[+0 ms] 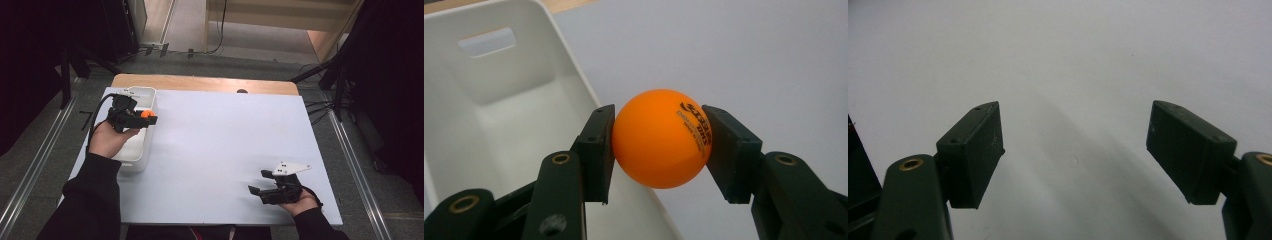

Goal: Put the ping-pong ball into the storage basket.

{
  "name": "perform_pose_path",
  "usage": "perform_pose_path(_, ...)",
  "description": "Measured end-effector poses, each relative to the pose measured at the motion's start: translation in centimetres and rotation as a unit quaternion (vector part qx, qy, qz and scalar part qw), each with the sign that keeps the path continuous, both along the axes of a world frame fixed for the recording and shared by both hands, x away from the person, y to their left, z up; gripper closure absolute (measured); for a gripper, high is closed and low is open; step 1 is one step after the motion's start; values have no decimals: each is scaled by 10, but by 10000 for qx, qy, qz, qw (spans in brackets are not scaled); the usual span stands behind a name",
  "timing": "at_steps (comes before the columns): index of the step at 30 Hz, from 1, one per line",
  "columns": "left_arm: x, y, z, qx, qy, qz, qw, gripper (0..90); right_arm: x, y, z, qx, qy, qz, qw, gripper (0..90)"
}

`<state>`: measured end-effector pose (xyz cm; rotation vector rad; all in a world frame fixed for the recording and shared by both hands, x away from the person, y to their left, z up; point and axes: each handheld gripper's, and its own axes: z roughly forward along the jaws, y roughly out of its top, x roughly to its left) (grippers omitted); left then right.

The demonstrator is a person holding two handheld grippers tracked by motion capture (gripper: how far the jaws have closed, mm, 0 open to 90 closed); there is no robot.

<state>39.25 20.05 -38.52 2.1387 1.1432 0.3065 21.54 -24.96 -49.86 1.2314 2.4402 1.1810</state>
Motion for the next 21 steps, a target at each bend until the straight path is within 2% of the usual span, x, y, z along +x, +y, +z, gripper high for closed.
perform_pose_path(5,1,5,1,-18,-35,137,9999,502,0,0,0,-7,-19,12,10000,215)
perform_pose_path(16,4,13,0,111,-138,403,9990,502,0,0,0,-9,-2,2,10000,215)
perform_pose_path(21,6,16,-1,64,-147,528,9985,502,0,0,0,-10,-1,3,10000,215)
